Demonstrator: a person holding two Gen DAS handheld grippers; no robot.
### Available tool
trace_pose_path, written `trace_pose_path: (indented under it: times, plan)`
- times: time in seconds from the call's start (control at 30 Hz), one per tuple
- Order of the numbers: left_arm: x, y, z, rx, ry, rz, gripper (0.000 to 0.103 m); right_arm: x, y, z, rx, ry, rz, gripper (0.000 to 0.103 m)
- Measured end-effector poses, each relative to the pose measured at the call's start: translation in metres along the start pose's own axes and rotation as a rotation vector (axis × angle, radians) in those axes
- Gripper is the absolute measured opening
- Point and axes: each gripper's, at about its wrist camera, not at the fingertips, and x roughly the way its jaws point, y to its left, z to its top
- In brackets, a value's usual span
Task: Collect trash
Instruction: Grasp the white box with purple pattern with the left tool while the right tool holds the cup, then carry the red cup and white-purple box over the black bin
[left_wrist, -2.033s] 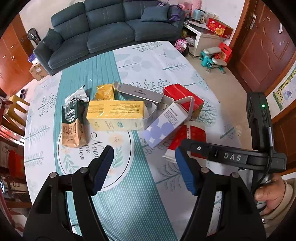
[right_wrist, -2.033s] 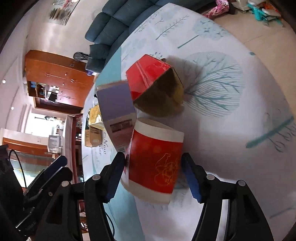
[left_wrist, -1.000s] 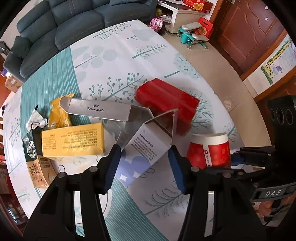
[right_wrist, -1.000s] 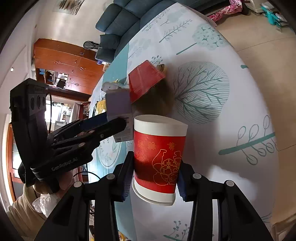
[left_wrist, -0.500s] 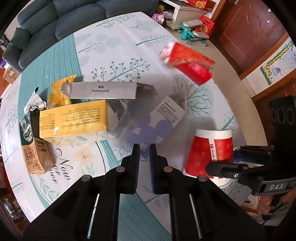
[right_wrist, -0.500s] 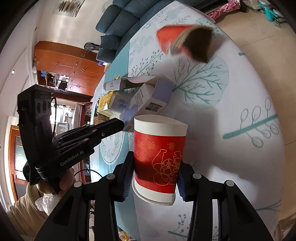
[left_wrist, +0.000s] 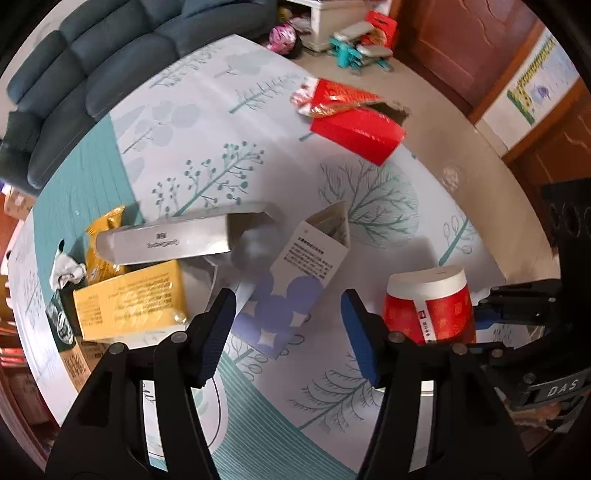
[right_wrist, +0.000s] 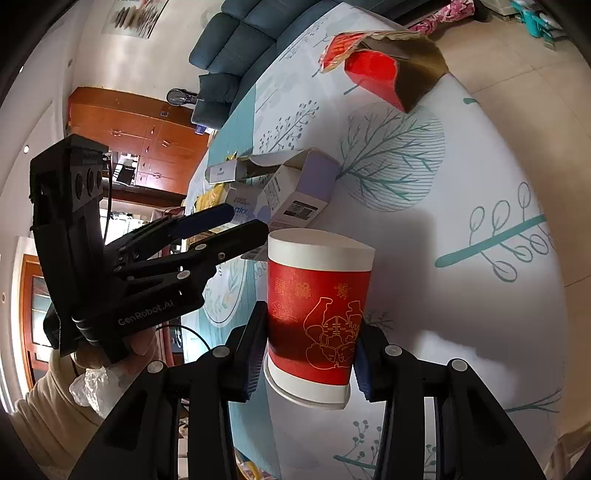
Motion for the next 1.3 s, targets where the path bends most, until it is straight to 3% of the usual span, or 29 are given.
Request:
trace_pose_path:
  times: [0.23, 0.3, 0.43, 0.73, 0.93, 1.3]
  plan:
    - [0.025, 0.0, 0.004, 0.034, 0.075, 0.01, 0.056, -0.003, -0.003, -0.003, 0.012, -0.013, 0.003, 0.041]
    - [0.026, -0.002, 0.003, 0.032, 0.067, 0.008, 0.04, -0.004, -0.005, -0.004, 0.017, -0.018, 0.004, 0.04]
    - [0.017, -0.005, -0.003, 0.003, 0.035, 0.031, 0.033, -0.006, -0.004, -0.009, 0.017, -0.036, -0.004, 0.04]
    - [-0.044, -0.017, -0.074, -0.069, -0.048, 0.032, 0.032, -0.025, 0.02, -0.049, -0.005, -0.116, -0.05, 0.04]
    - [-0.106, -0.031, -0.156, -0.076, -0.126, -0.021, 0.032, -0.042, 0.055, -0.12, 0.001, -0.211, -0.084, 0.04]
    - [-0.18, -0.046, -0.325, -0.014, -0.226, -0.083, 0.032, -0.032, 0.128, -0.301, 0.019, -0.327, -0.145, 0.04]
